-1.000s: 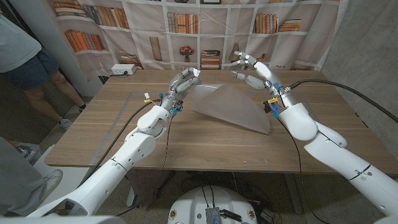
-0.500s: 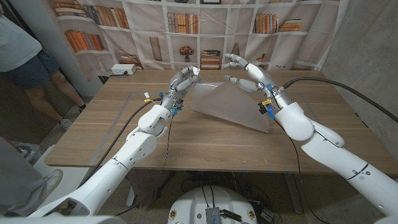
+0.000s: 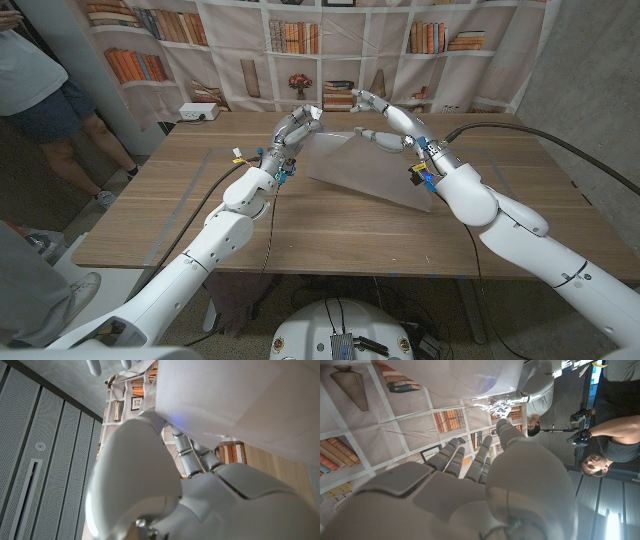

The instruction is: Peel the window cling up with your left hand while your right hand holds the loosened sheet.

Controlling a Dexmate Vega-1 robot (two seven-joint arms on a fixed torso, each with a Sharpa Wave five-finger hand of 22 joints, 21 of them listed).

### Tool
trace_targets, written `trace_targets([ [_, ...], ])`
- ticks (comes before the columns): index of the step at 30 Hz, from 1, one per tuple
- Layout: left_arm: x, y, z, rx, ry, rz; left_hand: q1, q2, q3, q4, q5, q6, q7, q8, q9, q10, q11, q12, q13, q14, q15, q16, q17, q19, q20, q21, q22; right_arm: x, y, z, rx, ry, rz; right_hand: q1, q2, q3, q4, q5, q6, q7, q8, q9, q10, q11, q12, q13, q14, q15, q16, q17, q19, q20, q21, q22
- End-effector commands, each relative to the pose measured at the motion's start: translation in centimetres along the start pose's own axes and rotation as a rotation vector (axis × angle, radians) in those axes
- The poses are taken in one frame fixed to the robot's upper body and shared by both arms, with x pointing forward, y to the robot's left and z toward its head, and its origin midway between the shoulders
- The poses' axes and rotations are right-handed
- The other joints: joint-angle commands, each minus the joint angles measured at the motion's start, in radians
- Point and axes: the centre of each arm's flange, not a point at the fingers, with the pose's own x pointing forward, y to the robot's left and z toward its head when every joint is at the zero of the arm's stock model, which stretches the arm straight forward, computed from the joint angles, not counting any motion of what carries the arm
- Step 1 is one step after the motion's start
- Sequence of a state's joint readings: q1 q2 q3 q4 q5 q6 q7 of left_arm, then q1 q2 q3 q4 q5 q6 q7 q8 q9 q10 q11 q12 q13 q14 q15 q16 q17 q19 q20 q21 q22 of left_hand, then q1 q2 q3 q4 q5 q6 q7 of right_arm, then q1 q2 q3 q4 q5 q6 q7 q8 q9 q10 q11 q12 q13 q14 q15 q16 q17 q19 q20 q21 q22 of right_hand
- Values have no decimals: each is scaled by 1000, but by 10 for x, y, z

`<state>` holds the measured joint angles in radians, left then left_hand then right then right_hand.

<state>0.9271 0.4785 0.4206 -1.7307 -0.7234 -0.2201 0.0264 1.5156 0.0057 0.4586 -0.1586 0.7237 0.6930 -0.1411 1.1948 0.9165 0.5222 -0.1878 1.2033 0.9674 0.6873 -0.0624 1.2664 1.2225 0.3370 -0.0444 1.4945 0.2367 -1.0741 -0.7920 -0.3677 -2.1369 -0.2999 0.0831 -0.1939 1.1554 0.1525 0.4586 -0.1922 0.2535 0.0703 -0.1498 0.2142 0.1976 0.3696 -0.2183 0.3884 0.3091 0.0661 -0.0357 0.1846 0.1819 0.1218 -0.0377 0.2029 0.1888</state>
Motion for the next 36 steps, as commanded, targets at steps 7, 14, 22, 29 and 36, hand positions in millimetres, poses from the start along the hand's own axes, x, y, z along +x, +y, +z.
trace_targets([
  [7,-3,0,3,6,-4,2,-5,4,11,1,-2,-2,0,7,-3,-7,0,18,4,-1,-106,6,-2,-5,-36,9,-6,2,11,6,-62,-11,4,60,-32,4,15,37,-75,9,-19,3,-38,0,-22,3,-13,-124,1,-1,-5,-12,5,3],
  [14,-2,-1,3,-4,-4,-12,-8,9,11,3,-8,-2,2,14,0,-12,4,24,6,-8,-102,7,-2,-12,-33,15,-7,-2,16,9,-135,-12,-41,52,-41,-19,26,32,-122,28,-25,3,-43,1,-25,5,9,-137,12,1,16,-22,15,3],
  [22,-2,-2,2,-15,-2,-19,-8,8,14,-1,-11,-4,-2,19,2,-13,-1,28,-1,-7,-104,10,-2,-11,-36,18,-10,-1,20,11,-211,-14,-65,60,-38,-30,27,29,-108,19,-11,3,-4,-1,-9,11,30,-153,18,1,34,-37,22,3],
  [29,-3,-2,5,-12,-4,-13,-10,7,18,-1,-15,-6,-1,24,-3,-15,0,36,-4,-5,-105,13,-2,-13,-37,20,-14,-1,25,13,-321,-5,-66,65,-37,-35,26,28,-105,20,-8,3,11,-1,-3,15,38,-159,19,1,41,-41,25,3],
  [36,-2,-4,4,-23,-4,-25,-11,7,20,-1,-17,-6,-1,26,-6,-16,-1,40,-4,-4,-106,14,-2,-13,-38,22,-15,-1,28,11,-312,-1,-75,68,-39,-40,26,26,-97,18,-3,3,19,-1,1,18,42,-164,18,0,45,-44,26,3],
])
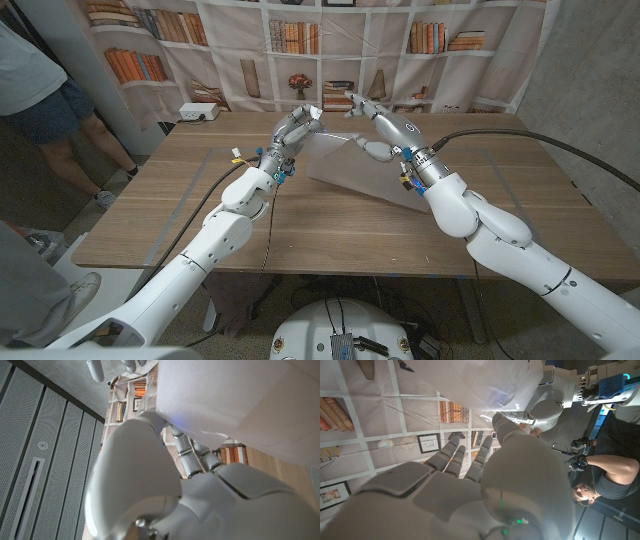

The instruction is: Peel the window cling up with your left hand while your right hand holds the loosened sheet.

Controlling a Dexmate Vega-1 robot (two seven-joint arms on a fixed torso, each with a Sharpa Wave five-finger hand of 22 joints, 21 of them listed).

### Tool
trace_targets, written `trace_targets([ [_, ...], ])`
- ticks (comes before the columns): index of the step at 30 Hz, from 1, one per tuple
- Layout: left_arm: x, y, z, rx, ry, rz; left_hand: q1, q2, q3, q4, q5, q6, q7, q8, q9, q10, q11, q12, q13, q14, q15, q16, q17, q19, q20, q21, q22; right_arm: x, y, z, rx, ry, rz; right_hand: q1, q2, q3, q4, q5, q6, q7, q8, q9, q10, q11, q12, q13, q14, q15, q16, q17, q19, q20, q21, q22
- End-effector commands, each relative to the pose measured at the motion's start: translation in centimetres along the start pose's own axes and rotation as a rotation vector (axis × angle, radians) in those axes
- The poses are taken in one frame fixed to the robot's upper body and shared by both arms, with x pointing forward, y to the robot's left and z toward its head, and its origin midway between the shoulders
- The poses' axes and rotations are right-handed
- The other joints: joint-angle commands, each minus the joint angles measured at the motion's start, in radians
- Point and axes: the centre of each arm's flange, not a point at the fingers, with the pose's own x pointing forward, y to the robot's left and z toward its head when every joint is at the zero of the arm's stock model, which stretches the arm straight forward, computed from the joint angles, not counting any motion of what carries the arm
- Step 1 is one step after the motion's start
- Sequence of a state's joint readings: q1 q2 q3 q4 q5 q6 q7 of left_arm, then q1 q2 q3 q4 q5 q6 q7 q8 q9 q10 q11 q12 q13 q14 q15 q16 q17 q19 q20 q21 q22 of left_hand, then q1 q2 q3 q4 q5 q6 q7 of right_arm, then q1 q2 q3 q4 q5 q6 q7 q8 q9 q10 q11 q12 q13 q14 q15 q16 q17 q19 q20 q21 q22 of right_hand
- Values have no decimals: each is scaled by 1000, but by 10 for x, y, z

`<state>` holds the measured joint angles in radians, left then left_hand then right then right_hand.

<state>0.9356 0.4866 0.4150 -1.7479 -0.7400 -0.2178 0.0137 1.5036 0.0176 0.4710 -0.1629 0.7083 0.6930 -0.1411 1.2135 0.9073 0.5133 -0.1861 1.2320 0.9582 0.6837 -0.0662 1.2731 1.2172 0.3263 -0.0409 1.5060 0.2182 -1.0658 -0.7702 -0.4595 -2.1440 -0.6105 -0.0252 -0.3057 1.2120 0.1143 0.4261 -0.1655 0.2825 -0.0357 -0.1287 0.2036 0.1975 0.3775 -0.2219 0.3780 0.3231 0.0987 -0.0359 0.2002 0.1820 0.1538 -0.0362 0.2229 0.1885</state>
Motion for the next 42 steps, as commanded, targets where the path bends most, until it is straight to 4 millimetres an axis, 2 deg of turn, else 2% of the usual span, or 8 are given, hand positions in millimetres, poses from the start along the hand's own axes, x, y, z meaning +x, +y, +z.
trace_targets([
  [1,0,-2,1,-3,-1,-7,1,-5,7,3,-2,-4,1,6,-1,-7,-2,11,3,-1,-103,7,3,-2,-41,10,3,0,4,2,-58,0,-18,11,-1,-9,-1,-3,12,-3,9,3,12,3,12,4,9,-163,2,0,13,-46,6,4],
  [10,1,-3,2,-10,-1,-16,-1,-6,13,3,-4,-10,-4,13,1,-8,-4,17,-7,-2,-102,9,3,-2,-41,12,2,-1,6,3,-55,-6,-12,12,-2,-13,0,-5,14,-5,10,3,16,3,14,6,5,-170,-1,0,13,-48,6,4],
  [11,-2,-6,5,26,33,49,-1,-6,14,3,-4,-12,-4,16,4,-7,0,16,-9,-2,-102,10,3,-1,-39,13,3,-1,6,3,-60,-6,-9,13,-2,-14,0,-5,14,-5,11,3,17,3,14,6,5,-171,-2,0,13,-48,5,4],
  [15,0,-5,4,6,3,10,-2,-10,17,2,-3,-2,4,14,-9,-3,-2,20,-14,8,-105,14,3,4,-39,11,0,-1,7,3,-58,0,4,8,-5,-20,4,-7,17,-4,12,3,20,2,15,8,4,-167,-2,1,15,-48,6,4],
  [26,-3,-9,5,18,16,13,-5,-10,22,3,-3,-9,-2,28,0,-10,-2,32,-14,7,-103,11,2,5,-37,13,-4,-3,9,8,-91,-14,1,3,-5,-31,8,-11,24,-4,16,3,25,3,18,11,6,-169,-3,1,15,-50,5,3],
  [29,-3,-7,6,15,9,-14,-5,-11,24,3,-3,-6,1,23,-12,-10,-3,34,-15,6,-103,11,2,6,-37,12,-5,-3,9,9,-97,-12,14,3,-6,-32,8,-12,25,-5,16,3,26,3,18,11,6,-170,-3,1,16,-52,6,3],
  [42,-10,-5,5,8,3,-8,-10,-11,29,3,-4,-11,2,32,-15,-10,-4,41,-29,9,-103,11,2,5,-40,14,-4,-4,15,14,-159,-21,33,20,-2,-32,-1,-12,24,-10,16,3,27,2,18,14,3,-176,-7,0,11,-54,3,3],
])
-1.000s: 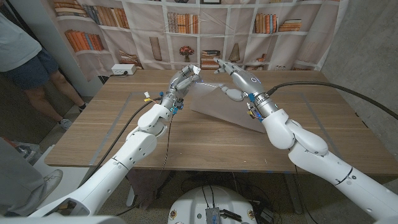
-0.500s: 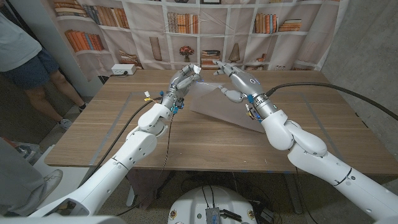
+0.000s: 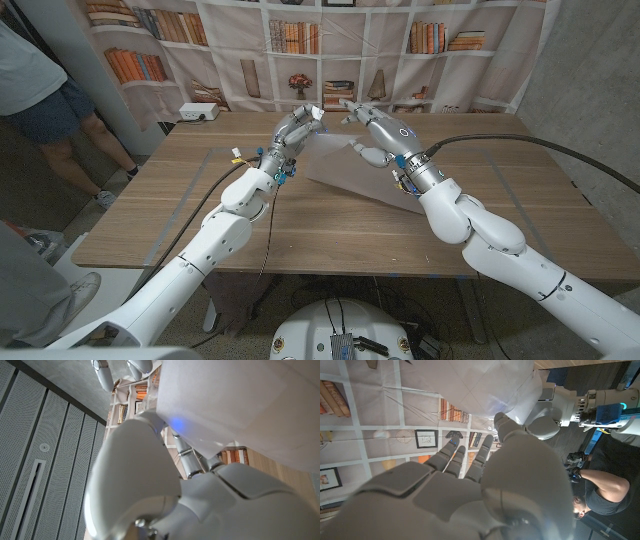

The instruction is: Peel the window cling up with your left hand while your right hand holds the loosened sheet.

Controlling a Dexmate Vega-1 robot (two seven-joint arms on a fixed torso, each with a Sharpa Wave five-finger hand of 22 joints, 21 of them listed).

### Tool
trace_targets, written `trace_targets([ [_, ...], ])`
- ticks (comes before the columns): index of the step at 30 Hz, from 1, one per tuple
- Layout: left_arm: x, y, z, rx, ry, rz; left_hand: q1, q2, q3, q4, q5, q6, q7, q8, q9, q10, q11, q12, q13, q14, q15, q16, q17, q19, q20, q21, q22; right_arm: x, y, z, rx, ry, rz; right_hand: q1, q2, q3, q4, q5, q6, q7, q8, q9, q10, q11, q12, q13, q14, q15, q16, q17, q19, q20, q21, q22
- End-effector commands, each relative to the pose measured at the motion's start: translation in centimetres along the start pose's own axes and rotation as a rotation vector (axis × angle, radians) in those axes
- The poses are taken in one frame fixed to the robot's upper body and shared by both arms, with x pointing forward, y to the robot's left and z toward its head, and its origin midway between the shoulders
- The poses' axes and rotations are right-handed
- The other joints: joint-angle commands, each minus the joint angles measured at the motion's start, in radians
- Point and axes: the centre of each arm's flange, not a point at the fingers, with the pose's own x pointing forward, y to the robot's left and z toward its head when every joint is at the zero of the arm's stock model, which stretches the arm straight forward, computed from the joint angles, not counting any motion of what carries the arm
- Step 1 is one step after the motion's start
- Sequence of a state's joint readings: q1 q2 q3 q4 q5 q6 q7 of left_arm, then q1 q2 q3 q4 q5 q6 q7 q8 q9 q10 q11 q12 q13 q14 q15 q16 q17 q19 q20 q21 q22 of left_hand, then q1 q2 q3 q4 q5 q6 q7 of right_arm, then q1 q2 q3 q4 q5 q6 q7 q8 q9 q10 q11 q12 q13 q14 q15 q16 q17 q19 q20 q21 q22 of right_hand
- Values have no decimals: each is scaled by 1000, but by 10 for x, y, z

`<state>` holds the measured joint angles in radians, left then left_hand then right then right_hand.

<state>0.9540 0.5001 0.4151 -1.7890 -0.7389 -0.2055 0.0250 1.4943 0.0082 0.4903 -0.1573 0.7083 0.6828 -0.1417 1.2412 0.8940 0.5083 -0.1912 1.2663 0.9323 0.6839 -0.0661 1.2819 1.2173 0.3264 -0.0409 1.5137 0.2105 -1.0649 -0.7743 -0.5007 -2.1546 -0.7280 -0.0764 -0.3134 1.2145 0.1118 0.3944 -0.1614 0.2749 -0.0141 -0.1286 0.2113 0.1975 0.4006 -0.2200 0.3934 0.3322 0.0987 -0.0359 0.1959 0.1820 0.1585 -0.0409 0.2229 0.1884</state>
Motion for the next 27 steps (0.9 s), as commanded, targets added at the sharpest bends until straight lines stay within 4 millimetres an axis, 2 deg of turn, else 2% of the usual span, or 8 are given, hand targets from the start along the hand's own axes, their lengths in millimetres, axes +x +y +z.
trace_targets([
  [1,-6,3,1,9,3,13,-1,-3,10,-3,-4,-6,-2,8,6,-4,1,7,-3,8,-103,2,2,6,-41,4,1,-1,3,4,-35,-11,28,20,1,0,-6,-4,4,-11,10,3,4,0,2,5,4,-177,-2,0,8,-50,4,4],
  [5,-7,4,-1,-2,2,18,-1,-2,12,-3,-4,-6,-1,8,1,-7,2,10,-4,8,-103,2,2,5,-40,5,2,-3,-1,2,-30,2,12,35,19,9,-6,0,15,-7,14,2,7,1,4,7,8,-178,-1,2,8,-52,4,4],
  [14,-7,4,0,-6,-9,4,-3,-1,14,-3,-5,-3,-1,9,-11,-9,1,15,-8,8,-103,2,2,5,-40,5,0,-4,-1,4,-45,6,38,58,33,25,-13,14,18,-2,14,2,-1,3,0,9,-2,-165,-7,4,-6,-43,-1,5],
  [17,-7,4,0,-10,-9,6,-4,-1,15,-3,-5,-9,-2,18,0,-13,-1,22,-1,8,-103,2,2,4,-41,6,1,-4,-2,4,-43,8,44,80,49,50,-14,54,8,3,10,2,-14,4,-6,10,-9,-158,-9,7,-13,-38,-1,7],
  [20,-7,4,0,-9,-9,0,-5,-2,16,-3,-6,-6,0,16,-8,-13,-1,22,-4,9,-104,2,2,6,-40,5,-2,-4,-1,5,-45,6,55,80,45,66,-8,123,-1,19,7,3,-34,7,-14,10,-12,-142,-9,9,-14,-20,0,7],
  [25,-8,4,0,-10,-15,5,-6,-2,17,-3,-6,-5,-1,20,-9,-13,-1,25,-6,8,-104,1,1,5,-41,5,-3,-4,-1,6,-47,6,63,76,39,76,-4,172,-10,31,3,3,-56,9,-24,8,-19,-133,-10,10,-15,-12,0,6],
  [27,-8,4,0,-10,-13,4,-6,-2,18,-3,-6,-4,-2,21,-11,-11,1,23,-14,9,-104,1,1,4,-43,5,-2,-4,-2,6,-46,3,75,74,37,77,-3,179,-13,33,2,3,-61,9,-26,7,-21,-132,-10,11,-16,-10,-1,6],
])
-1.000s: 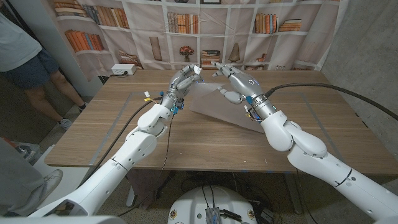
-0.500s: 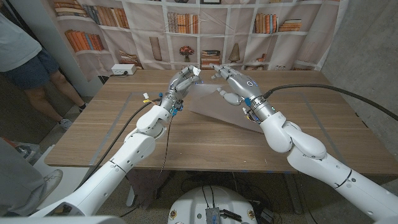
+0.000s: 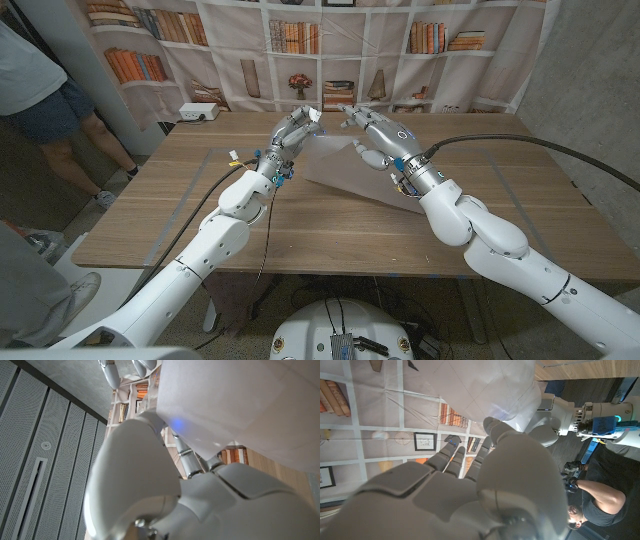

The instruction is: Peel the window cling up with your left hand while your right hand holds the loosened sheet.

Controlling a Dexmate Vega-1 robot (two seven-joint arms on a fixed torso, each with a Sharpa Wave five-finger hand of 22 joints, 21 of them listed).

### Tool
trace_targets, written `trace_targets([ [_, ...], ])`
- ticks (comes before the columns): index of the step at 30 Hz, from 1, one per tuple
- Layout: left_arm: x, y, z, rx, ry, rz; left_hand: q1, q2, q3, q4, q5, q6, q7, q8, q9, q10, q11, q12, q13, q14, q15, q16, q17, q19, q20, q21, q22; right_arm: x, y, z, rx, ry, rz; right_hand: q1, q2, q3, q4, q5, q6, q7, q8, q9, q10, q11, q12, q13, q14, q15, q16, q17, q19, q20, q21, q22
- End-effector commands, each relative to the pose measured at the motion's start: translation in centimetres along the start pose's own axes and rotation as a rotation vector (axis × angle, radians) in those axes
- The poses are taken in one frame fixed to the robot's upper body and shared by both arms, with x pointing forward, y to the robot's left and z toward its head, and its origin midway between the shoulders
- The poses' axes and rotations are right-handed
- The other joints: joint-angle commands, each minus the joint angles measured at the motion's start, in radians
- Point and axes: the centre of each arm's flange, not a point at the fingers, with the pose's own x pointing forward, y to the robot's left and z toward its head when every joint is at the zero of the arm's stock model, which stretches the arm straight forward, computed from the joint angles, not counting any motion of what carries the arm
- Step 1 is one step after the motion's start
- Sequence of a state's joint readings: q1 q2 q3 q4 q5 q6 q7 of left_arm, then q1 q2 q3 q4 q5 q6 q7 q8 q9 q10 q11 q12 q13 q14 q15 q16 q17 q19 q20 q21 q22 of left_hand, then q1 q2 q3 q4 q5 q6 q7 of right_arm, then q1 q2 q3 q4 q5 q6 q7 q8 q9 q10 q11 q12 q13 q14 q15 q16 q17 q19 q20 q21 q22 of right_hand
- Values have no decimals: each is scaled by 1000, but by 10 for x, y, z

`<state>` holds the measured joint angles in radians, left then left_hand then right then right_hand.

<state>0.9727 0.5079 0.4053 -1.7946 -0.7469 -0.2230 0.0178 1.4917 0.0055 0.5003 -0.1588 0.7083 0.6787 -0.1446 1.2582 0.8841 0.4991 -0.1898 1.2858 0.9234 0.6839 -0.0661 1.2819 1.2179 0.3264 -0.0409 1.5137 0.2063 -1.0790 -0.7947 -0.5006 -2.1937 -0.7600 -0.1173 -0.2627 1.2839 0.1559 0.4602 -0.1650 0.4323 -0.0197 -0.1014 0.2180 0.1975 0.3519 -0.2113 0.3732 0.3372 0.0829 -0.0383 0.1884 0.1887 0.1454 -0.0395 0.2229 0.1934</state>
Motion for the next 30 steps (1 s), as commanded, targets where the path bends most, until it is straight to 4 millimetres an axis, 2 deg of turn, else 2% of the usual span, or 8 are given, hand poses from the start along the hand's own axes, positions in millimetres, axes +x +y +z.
trace_targets([
  [1,-1,0,-1,-5,-3,-4,-4,0,8,-2,-6,-4,-2,8,6,-1,1,4,-7,9,-105,1,1,5,-42,6,3,-1,-1,1,-9,-2,32,1,-12,13,1,38,-12,6,-6,4,-21,1,-10,2,-10,-127,-4,4,-6,-11,-2,0],
  [3,-1,0,-1,-6,-6,-5,-4,1,9,-1,-6,-3,-1,7,0,-4,-2,9,1,10,-105,1,1,4,-43,7,4,-1,-1,0,-11,-3,40,-7,-19,18,3,79,-17,8,-6,4,-45,1,-21,-1,-17,-122,-4,4,-9,-7,-4,-1],
  [7,-1,-1,1,3,-7,-4,-6,0,9,-1,-6,-5,-1,6,-4,-1,-3,9,-6,9,-104,0,1,4,-43,7,3,-1,-2,-1,-14,-4,38,-11,-20,22,5,101,-21,14,-7,4,-51,1,-25,-3,-22,-115,-5,5,-10,-1,-4,-1],
  [19,0,-4,1,6,1,-23,-9,1,11,-2,-6,-7,0,13,-9,-5,-3,17,-4,12,-104,1,1,6,-40,8,3,-2,-1,0,-24,-21,53,-28,-38,19,6,126,-25,1,-6,4,-60,0,-31,-6,-27,-124,-4,4,-18,-14,-8,-3],
  [22,-1,-4,1,-1,2,-21,-9,1,12,-1,-6,-12,0,17,-3,-5,-3,17,-8,11,-104,0,1,6,-40,7,1,-2,0,1,-22,-16,48,-42,-72,5,1,120,-25,-2,-5,4,-59,-2,-32,-8,-26,-129,-4,0,-16,-18,-8,-4],
  [25,-1,-5,0,-6,0,-14,-10,2,12,-1,-7,-12,-1,20,-4,-8,-3,21,-5,12,-104,-1,0,5,-42,7,2,-4,0,2,-26,-13,34,-57,-91,-12,5,98,-21,-10,-3,3,-51,-4,-31,-10,-23,-135,-2,-2,-14,-24,-7,-4],
  [27,-1,-6,-1,-7,10,-24,-11,2,13,-1,-7,-15,-2,22,-3,-7,-4,19,-11,13,-105,-1,0,5,-40,8,2,-6,1,3,-28,-9,9,-79,-92,-40,18,52,-10,-17,3,3,-28,-5,-24,-10,-15,-142,3,-3,-5,-27,-4,-4],
  [30,-1,-7,-3,-16,12,-28,-12,1,13,-1,-7,-13,-2,23,-6,-9,-7,23,-7,13,-105,-1,0,5,-40,8,2,-6,0,3,-19,-17,4,-161,-92,-128,55,-100,11,-30,9,2,21,-7,-8,-3,6,-158,12,0,11,-39,-3,-6],
])
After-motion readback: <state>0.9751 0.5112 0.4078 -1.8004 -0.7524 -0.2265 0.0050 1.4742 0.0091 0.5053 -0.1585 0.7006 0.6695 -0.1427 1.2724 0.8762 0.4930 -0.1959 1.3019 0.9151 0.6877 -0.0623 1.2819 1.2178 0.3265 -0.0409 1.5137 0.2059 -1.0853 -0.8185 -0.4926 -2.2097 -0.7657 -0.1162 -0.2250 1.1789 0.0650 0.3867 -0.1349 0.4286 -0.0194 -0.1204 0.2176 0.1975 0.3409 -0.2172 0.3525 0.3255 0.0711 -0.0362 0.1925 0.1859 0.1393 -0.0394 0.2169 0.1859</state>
